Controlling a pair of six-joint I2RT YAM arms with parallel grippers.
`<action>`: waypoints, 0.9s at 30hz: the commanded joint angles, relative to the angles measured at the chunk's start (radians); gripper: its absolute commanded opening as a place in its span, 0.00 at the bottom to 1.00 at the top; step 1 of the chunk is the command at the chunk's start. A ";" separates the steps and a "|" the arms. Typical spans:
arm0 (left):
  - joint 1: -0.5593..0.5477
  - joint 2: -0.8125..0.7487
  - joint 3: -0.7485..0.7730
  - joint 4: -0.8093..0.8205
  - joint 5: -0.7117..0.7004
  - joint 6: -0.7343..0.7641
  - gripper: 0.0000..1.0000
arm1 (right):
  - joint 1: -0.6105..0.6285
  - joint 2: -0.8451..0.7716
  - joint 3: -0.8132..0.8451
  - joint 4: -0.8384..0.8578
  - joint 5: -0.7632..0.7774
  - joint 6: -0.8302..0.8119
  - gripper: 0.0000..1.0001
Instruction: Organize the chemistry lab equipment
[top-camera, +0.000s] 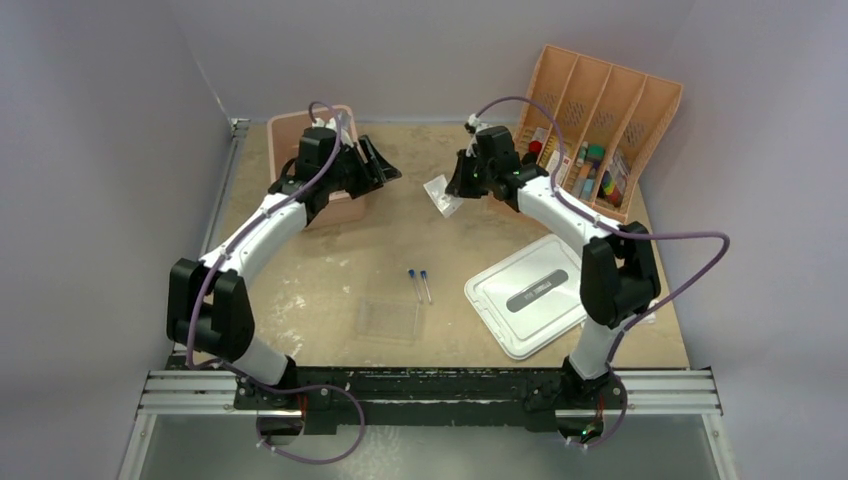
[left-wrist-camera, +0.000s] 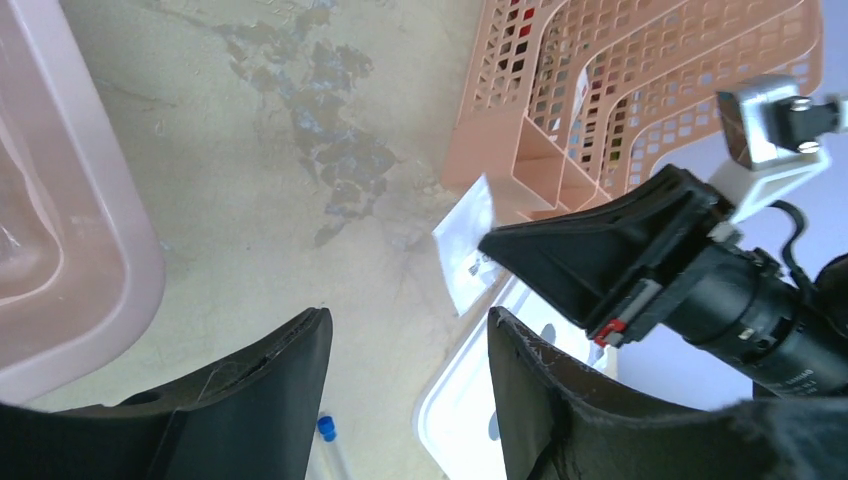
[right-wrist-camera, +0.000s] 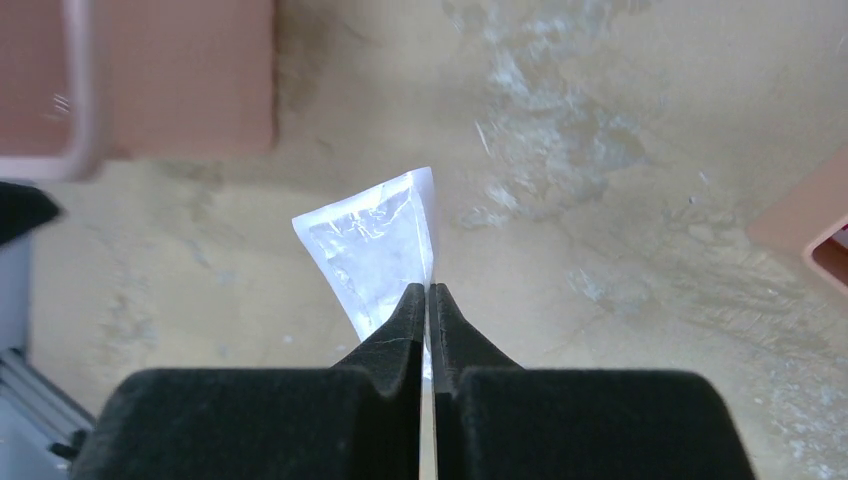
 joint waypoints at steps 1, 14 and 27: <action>-0.023 -0.108 -0.091 0.268 -0.086 -0.169 0.57 | -0.020 -0.068 0.058 0.107 -0.097 0.116 0.00; -0.126 -0.063 -0.213 0.663 -0.113 -0.367 0.56 | -0.025 -0.077 0.145 0.185 -0.287 0.305 0.00; -0.153 -0.019 -0.193 0.668 -0.093 -0.345 0.05 | -0.029 -0.079 0.148 0.192 -0.322 0.343 0.00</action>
